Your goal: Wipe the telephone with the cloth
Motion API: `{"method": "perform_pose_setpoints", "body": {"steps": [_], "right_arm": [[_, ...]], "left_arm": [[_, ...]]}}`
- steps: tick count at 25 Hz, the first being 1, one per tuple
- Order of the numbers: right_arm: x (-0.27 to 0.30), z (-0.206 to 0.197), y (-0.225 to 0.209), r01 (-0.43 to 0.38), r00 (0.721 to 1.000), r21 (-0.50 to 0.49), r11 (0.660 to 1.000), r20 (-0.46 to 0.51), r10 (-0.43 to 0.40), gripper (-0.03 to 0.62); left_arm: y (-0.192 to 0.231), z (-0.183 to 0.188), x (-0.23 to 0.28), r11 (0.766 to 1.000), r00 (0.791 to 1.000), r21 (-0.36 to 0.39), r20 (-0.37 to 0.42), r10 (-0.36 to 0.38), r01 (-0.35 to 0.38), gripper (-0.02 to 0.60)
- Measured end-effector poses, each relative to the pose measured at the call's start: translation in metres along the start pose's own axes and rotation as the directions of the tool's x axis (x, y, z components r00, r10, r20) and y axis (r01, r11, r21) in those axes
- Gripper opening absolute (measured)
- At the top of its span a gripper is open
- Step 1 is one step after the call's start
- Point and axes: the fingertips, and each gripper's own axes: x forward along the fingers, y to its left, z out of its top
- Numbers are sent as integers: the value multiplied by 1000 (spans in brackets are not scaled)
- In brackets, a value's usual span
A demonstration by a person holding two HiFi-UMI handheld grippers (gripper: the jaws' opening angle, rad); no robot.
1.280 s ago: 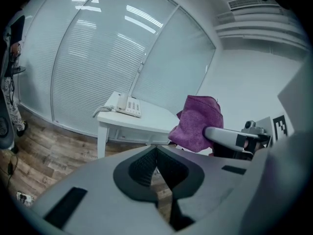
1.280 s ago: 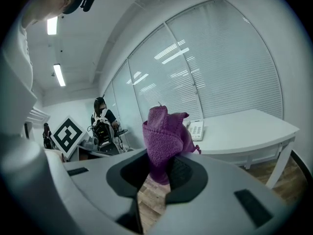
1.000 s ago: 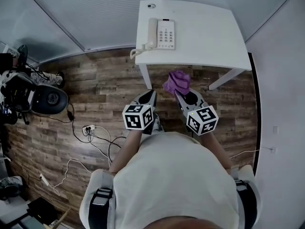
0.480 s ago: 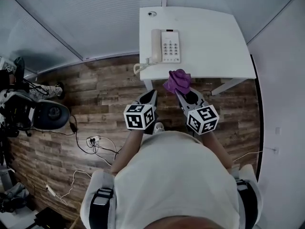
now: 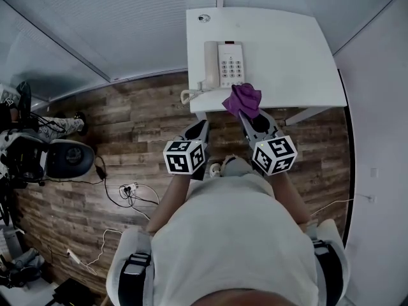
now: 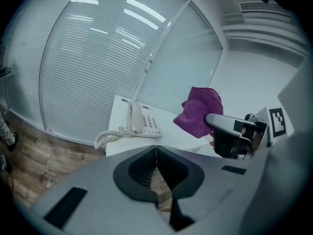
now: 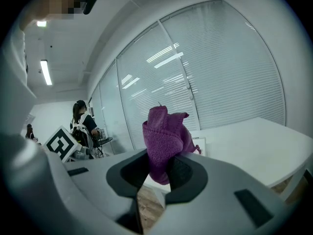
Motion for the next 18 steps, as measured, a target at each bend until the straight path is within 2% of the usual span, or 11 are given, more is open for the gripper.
{"method": "perform_pose_setpoints", "body": {"steps": [9, 18], "right_arm": [[46, 17, -29, -17, 1000, -29, 999, 8, 18, 91], [119, 54, -67, -62, 998, -66, 996, 13, 63, 91]], "left_arm": [[31, 14, 28, 998, 999, -30, 0, 48, -48, 21], [60, 59, 75, 996, 997, -41, 0, 75, -75, 21]]}}
